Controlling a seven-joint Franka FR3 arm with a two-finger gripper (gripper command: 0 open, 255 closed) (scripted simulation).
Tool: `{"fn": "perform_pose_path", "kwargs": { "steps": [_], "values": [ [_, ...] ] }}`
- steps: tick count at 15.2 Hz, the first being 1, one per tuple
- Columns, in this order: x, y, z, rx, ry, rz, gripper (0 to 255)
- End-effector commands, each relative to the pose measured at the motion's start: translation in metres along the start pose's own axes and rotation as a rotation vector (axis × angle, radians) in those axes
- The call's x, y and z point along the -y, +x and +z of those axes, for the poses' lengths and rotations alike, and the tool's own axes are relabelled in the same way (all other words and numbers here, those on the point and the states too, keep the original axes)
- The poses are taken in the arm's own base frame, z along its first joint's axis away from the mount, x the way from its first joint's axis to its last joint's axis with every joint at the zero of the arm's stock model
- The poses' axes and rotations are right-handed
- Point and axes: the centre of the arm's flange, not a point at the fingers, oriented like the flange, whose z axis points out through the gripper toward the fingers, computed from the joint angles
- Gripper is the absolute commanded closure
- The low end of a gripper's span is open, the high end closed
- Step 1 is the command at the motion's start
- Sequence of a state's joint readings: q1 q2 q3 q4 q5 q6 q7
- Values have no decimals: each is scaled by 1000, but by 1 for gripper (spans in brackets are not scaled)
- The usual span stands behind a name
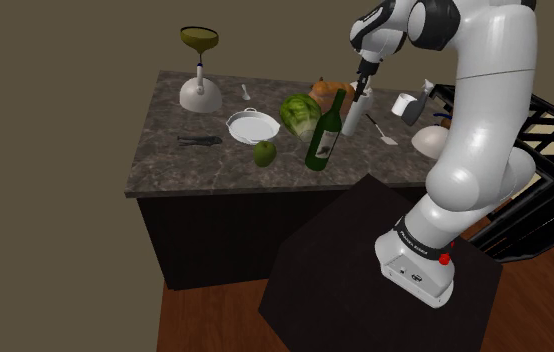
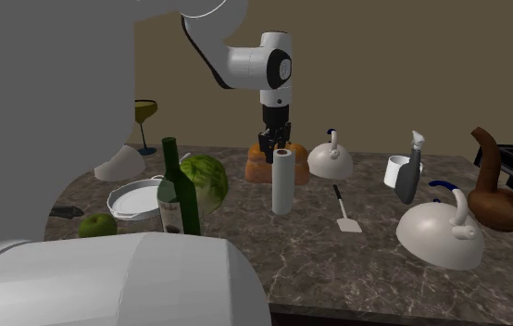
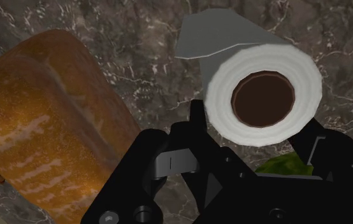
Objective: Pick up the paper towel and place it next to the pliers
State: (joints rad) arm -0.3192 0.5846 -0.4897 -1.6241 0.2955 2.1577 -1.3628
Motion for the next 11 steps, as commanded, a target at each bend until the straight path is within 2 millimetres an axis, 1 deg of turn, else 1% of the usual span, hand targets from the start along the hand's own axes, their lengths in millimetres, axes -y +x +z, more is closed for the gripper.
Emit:
{"fn": "perform_pose_path", "kwargs": {
  "steps": [1, 11],
  "values": [
    [0, 0, 0, 0, 0, 0, 255],
    [-2, 0, -53, 0, 0, 0, 255]
  ]
}}
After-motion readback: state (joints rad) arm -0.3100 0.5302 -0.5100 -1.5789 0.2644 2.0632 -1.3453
